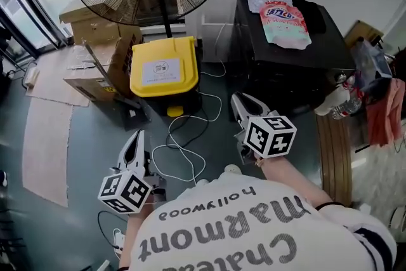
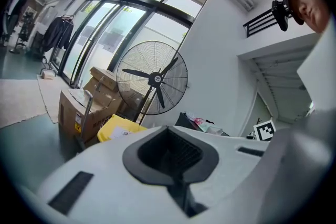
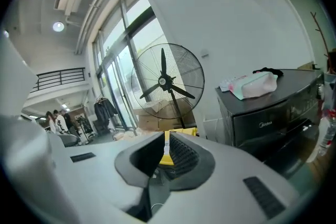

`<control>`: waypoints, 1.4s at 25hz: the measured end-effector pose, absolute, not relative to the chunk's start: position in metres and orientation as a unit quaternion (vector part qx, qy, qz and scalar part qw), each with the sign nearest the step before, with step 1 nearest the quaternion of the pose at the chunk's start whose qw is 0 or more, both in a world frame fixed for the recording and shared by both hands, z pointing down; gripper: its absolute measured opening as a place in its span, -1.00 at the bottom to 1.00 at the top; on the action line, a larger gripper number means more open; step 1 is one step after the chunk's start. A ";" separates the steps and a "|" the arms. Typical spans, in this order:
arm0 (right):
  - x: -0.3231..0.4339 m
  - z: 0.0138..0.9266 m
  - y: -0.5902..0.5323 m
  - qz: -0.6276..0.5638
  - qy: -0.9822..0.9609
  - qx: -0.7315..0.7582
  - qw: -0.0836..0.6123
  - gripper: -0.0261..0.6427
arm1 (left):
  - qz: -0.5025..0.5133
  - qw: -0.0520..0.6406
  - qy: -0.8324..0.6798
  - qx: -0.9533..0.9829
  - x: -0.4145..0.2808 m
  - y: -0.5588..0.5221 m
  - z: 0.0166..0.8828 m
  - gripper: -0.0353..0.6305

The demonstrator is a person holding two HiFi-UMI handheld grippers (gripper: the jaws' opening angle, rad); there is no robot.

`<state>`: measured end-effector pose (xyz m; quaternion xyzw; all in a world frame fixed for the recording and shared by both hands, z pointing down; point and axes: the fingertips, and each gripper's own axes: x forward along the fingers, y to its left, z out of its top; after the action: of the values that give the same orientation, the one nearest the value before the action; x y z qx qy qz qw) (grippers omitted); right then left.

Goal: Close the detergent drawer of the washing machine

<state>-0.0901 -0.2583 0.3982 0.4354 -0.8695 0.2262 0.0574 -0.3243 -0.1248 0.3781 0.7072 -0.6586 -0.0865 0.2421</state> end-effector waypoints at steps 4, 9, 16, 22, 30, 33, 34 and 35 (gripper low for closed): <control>-0.096 0.369 -0.247 0.208 -0.885 0.415 0.036 -0.79 | -0.087 0.236 -0.673 0.695 -0.325 -0.109 0.376 -0.87; -0.090 0.358 -0.234 0.185 -0.902 0.385 0.056 -0.79 | -0.093 0.232 -0.694 0.676 -0.312 -0.093 0.374 -0.87; -0.051 0.355 -0.226 0.173 -0.916 0.354 0.075 -0.79 | -0.110 0.227 -0.713 0.654 -0.267 -0.078 0.369 -0.87; -0.008 0.355 -0.219 0.169 -0.923 0.338 0.077 -0.79 | -0.115 0.221 -0.730 0.637 -0.224 -0.063 0.365 -0.87; 0.037 0.359 -0.214 0.167 -0.928 0.323 0.081 -0.79 | -0.116 0.212 -0.748 0.619 -0.177 -0.041 0.359 -0.87; 0.050 0.364 -0.211 0.166 -0.930 0.316 0.085 -0.79 | -0.118 0.211 -0.753 0.612 -0.160 -0.033 0.362 -0.87; 0.054 0.366 -0.210 0.166 -0.931 0.314 0.087 -0.79 | -0.118 0.211 -0.754 0.611 -0.155 -0.031 0.363 -0.87; 0.058 0.367 -0.209 0.165 -0.932 0.311 0.089 -0.79 | -0.119 0.211 -0.755 0.609 -0.150 -0.029 0.363 -0.87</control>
<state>0.0578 -0.2089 0.3674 0.3113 -0.9317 0.1649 0.0889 -0.1502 -0.0292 0.3635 0.6091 -0.7552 -0.1187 0.2110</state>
